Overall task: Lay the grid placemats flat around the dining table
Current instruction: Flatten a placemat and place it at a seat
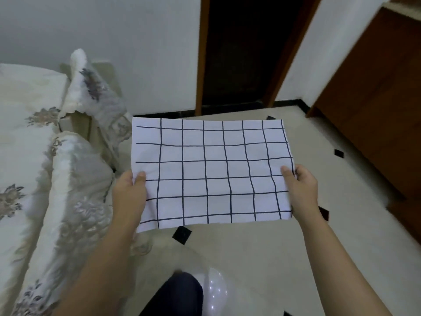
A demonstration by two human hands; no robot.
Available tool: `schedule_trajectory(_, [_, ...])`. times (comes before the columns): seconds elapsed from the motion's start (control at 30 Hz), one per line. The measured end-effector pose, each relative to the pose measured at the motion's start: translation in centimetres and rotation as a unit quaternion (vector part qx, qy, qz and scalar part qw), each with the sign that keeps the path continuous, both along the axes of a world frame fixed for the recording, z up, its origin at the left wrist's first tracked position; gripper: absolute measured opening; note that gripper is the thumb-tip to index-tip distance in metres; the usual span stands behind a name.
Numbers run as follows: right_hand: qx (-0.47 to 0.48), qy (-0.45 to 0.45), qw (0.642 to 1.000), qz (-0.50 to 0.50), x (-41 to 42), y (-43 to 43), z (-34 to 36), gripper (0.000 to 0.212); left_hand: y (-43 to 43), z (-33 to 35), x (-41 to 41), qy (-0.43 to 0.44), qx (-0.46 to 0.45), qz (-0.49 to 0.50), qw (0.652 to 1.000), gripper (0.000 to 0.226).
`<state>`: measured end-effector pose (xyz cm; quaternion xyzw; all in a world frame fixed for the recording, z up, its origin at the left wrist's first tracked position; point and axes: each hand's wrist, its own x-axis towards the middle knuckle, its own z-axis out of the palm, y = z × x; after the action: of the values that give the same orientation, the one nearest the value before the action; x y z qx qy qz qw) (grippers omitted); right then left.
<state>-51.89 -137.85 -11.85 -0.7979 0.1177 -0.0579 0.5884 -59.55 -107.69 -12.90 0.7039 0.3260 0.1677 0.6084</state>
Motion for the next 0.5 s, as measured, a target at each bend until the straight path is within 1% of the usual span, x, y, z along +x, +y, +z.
schedule_trajectory(0.07, [0.002, 0.004, 0.999, 0.034, 4.4, 2.0, -0.1, 0.023, 1.1, 0.2, 2.7, -0.003, -0.005, 0.04, 0.999, 0.022])
schedule_trajectory(0.17, [0.011, 0.007, 0.998, 0.064, 10.9, 5.1, -0.5, 0.022, 3.2, 0.3, 7.0, -0.004, 0.005, 0.078, 0.997, 0.014])
schedule_trajectory(0.27, [0.019, 0.006, 0.996, 0.091, 17.8, 8.8, -0.7, 0.02, 6.0, 0.1, 12.2, -0.027, 0.027, 0.092, 0.995, 0.021])
schedule_trajectory(0.33, [0.015, 0.004, 0.994, 0.11, 22.2, 11.8, -0.5, 0.018, 8.3, 0.0, 15.4, -0.019, 0.039, 0.116, 0.992, 0.025])
schedule_trajectory(0.5, [0.015, 0.002, 0.984, 0.177, 32.3, 19.4, 0.8, 0.02, 14.2, 0.5, 22.2, -0.014, 0.067, 0.179, 0.981, 0.021])
